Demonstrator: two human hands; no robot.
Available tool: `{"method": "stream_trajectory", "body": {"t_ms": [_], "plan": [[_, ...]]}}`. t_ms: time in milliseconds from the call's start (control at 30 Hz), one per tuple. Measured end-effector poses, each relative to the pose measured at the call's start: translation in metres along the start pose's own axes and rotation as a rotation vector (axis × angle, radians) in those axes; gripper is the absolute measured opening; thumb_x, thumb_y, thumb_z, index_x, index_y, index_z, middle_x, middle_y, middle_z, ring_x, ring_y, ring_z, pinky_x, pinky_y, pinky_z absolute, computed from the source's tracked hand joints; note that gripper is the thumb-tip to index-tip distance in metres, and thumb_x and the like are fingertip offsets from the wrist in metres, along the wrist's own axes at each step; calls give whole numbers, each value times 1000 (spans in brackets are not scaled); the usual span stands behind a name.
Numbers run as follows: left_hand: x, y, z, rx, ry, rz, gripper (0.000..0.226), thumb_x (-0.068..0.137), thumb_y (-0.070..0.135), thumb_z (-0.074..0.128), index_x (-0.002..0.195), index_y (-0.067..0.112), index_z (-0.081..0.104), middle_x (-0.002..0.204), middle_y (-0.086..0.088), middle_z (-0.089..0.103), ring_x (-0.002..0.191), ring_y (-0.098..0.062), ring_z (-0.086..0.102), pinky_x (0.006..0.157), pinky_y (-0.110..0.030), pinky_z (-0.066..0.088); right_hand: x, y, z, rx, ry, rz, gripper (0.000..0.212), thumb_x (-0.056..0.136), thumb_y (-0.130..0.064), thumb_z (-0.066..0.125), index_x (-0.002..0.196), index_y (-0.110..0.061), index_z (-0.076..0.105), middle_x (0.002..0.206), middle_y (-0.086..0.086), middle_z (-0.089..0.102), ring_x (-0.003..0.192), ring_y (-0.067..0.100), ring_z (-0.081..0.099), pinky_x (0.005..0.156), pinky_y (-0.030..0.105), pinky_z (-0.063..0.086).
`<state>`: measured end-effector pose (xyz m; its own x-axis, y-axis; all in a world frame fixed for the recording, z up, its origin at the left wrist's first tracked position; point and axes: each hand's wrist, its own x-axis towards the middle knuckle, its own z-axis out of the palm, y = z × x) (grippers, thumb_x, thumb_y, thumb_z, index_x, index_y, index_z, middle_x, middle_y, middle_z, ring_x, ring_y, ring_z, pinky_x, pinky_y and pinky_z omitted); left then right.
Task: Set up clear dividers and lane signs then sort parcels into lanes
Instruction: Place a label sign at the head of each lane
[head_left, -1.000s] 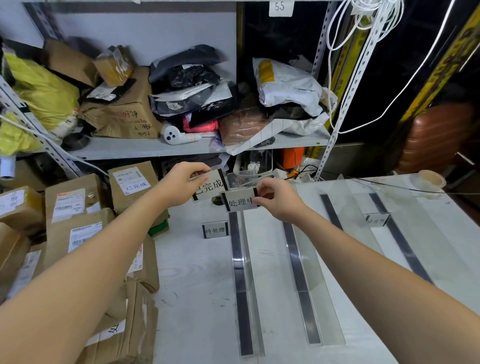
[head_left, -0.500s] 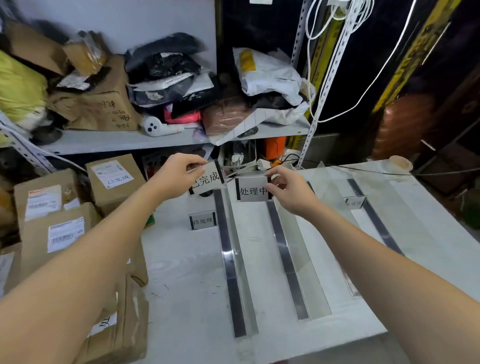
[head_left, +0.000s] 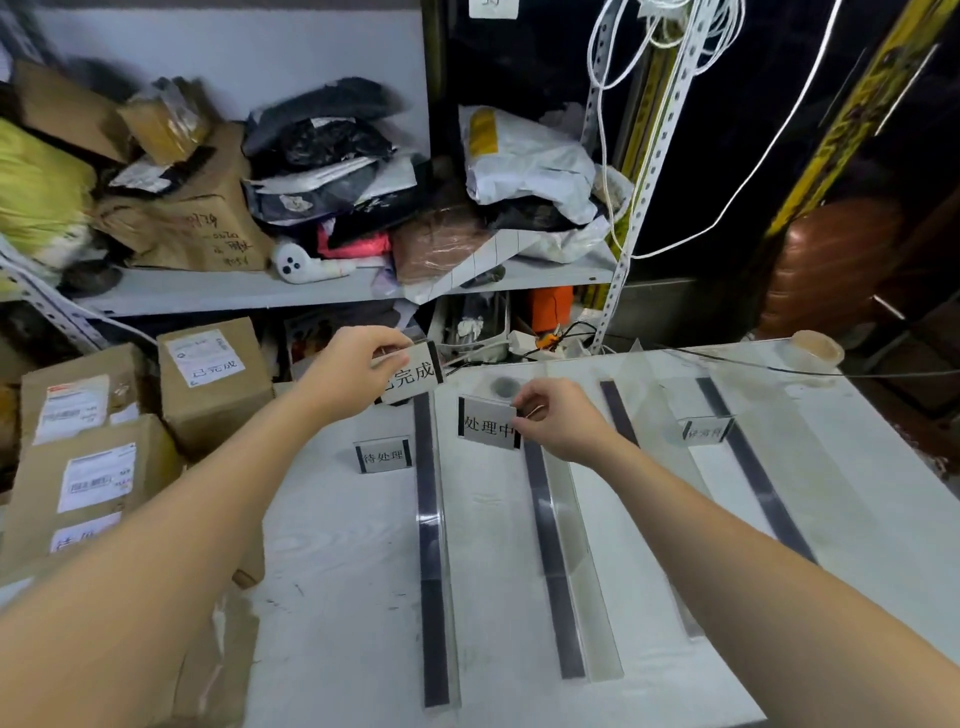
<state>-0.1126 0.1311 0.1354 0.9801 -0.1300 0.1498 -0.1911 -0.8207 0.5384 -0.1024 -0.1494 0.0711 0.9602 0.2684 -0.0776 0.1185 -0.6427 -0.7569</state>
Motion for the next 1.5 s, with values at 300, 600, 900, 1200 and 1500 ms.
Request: {"method": "stream_trajectory", "body": {"t_ms": [300, 600, 900, 1200, 1500], "plan": [[12, -14, 19, 39, 29, -142, 19, 96, 12, 68, 113, 6, 75, 107, -4, 74, 99, -17, 65, 94, -38, 52, 58, 38, 32, -71, -150, -31, 15, 87, -3, 71, 88, -18, 67, 86, 0, 69, 76, 15, 65, 64, 25, 53], [27, -38, 30, 24, 4, -211, 17, 95, 11, 70, 110, 8, 76, 103, -5, 75, 92, -20, 68, 77, -31, 54, 99, 71, 71, -165, -211, 105, 16, 87, -1, 71, 88, -16, 66, 83, -1, 61, 73, 18, 59, 57, 20, 45], [32, -58, 45, 11, -30, -174, 21, 95, 15, 70, 115, 10, 75, 107, 1, 72, 99, -15, 64, 89, -30, 49, 97, 92, 87, -116, -179, 214, 14, 87, -5, 74, 81, -18, 69, 76, -4, 65, 67, 5, 58, 51, 7, 37], [21, -63, 50, 17, -91, -187, 26, 96, 22, 69, 120, 14, 73, 113, 0, 72, 103, -18, 66, 90, -39, 55, 85, 97, 94, -126, -164, 255, 19, 84, -3, 74, 74, -18, 70, 68, 0, 68, 57, 2, 55, 48, 7, 36], [12, -50, 45, 9, -104, -145, 23, 96, 20, 69, 117, 13, 75, 110, 6, 70, 102, -9, 60, 97, -33, 49, 74, 71, 73, -156, -178, 211, 31, 89, -23, 74, 118, -11, 70, 110, 4, 69, 102, 20, 66, 85, 25, 52]]}}
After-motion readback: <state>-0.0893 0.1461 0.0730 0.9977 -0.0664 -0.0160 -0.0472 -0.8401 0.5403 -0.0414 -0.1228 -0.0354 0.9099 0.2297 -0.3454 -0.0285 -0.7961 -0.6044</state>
